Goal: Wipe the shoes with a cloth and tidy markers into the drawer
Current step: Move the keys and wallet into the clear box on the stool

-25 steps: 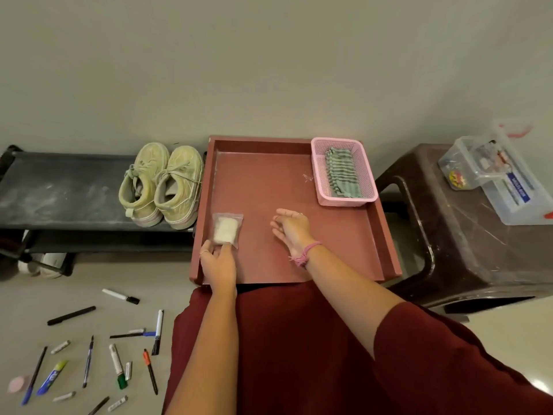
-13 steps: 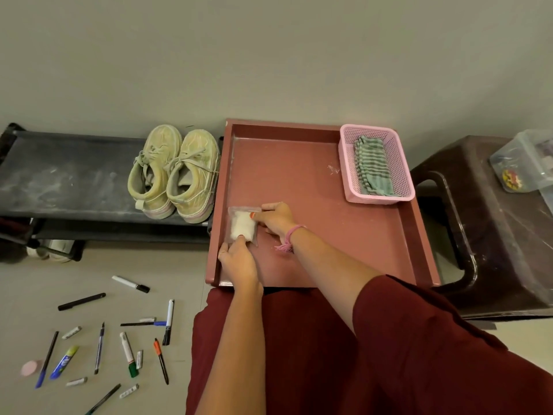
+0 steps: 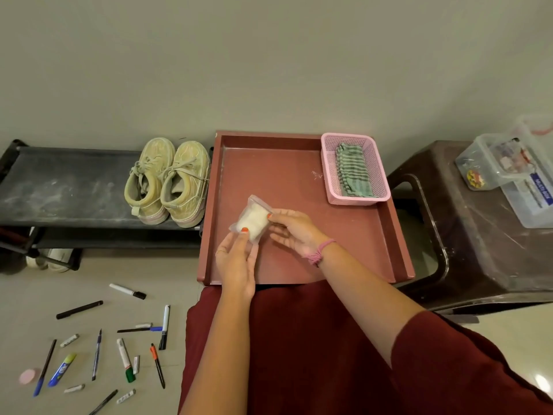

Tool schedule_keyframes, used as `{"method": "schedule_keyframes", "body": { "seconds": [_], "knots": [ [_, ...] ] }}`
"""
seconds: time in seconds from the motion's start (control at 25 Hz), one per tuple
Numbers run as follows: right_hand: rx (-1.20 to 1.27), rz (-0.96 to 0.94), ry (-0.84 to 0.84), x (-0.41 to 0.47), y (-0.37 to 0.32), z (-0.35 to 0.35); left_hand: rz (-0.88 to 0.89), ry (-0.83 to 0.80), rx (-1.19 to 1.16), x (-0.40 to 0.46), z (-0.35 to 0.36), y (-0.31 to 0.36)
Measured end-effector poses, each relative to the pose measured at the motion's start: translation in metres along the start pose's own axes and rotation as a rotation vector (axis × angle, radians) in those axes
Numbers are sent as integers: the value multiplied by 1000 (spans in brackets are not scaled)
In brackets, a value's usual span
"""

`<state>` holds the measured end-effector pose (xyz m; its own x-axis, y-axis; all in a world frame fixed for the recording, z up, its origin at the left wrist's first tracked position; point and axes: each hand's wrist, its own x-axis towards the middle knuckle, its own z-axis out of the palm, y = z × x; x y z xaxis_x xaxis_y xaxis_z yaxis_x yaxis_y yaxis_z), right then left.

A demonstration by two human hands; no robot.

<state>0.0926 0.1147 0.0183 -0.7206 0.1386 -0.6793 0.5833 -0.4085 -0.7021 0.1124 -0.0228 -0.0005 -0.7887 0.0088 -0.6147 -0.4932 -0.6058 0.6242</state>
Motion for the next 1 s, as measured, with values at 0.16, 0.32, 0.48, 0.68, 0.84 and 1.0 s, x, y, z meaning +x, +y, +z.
{"method": "schedule_keyframes", "body": {
  "seconds": [0.16, 0.32, 0.48, 0.68, 0.84, 1.0],
  "knots": [
    [116, -84, 8, -43, -7, -28, 146, -23, 138, -34, 18, -6],
    [159, -194, 36, -83, -17, -61, 304, -192, 397, -66, 37, -16],
    [138, -368, 112, -115, -33, -97, 353, -292, 510, -92, 63, -30],
    [-176, -577, 92, -155, -54, -152, 337, -438, 558, -124, 106, -50],
    [-198, -578, 123, -178, -73, -202, 329, -602, 647, -145, 149, -65],
    [-29, -589, 183, -198, -80, -254, 260, -701, 702, -161, 196, -85]
  ]
}}
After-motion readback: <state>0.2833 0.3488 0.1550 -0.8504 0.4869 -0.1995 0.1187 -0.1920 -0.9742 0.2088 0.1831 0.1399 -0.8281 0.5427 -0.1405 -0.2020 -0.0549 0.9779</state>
